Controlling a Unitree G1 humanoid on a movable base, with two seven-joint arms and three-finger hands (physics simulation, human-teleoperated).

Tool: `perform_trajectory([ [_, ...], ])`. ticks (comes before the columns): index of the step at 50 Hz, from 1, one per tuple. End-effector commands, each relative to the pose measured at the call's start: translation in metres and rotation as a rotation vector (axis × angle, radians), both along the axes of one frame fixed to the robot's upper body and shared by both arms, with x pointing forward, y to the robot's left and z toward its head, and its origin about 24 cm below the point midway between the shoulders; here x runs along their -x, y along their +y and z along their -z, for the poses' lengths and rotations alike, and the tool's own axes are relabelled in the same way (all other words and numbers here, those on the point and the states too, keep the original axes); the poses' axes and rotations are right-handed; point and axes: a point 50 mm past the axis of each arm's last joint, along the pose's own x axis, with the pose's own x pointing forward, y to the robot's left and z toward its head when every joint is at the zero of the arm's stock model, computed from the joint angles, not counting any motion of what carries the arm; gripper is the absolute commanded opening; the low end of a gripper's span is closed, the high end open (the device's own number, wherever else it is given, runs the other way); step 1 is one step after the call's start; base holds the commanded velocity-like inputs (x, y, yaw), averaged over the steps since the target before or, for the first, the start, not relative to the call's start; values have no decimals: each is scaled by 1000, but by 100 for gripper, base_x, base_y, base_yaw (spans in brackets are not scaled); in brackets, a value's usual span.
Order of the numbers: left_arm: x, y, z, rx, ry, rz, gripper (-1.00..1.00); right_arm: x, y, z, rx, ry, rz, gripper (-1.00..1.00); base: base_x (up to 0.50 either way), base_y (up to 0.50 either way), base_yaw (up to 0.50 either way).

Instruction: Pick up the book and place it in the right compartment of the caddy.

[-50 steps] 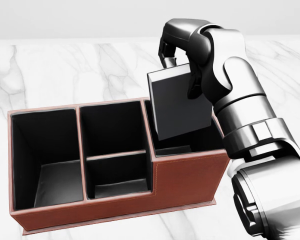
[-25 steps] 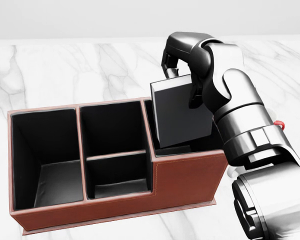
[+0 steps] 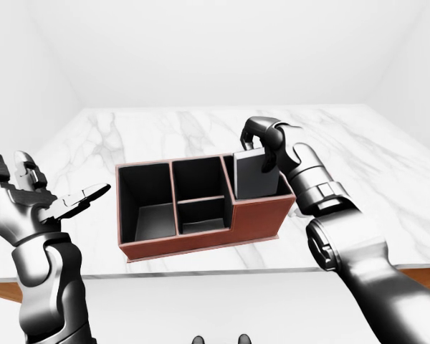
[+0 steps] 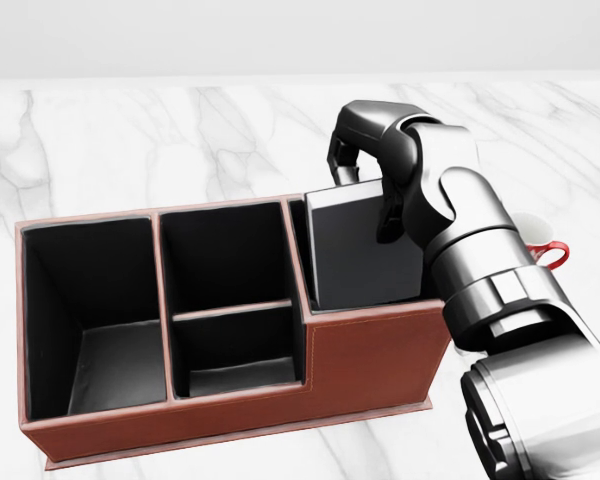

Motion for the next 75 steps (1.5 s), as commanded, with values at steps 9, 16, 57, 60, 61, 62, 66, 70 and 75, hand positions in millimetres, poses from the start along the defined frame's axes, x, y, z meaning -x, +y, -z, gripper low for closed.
perform_trajectory([
  [9, 0, 0, 1, 1, 5, 0, 100, -1, -5, 7, 7, 4, 25, -100, 0, 0, 0],
  [16, -1, 0, 2, 2, 10, 0, 100, -1, -6, 5, 12, 7, 25, -100, 0, 0, 0],
  [57, -1, 1, 2, 3, 10, 1, 100, 21, 1, -67, 114, -148, -37, 100, 0, 0, 0],
  [60, -3, 1, 5, 5, 22, 2, 100, 25, 2, -77, 118, -197, -38, 100, 0, 0, 0],
  [61, -2, 1, 4, 4, 18, 2, 100, 27, 2, -79, 117, -212, -39, 100, 0, 0, 0],
  [62, -2, 1, 3, 3, 14, 1, 100, 29, 2, -84, 118, -235, -40, 100, 0, 0, 0],
  [66, -2, 0, 3, 3, 12, 1, 100, 34, 3, -93, 123, -282, -41, 100, 0, 0, 0],
  [70, -2, 0, 3, 3, 12, 1, 100, 44, 7, -105, 125, -360, -49, 100, 0, 0, 0],
  [75, -1, 0, 3, 3, 13, 1, 100, 57, 11, -113, 117, -442, -62, 100, 0, 0, 0],
])
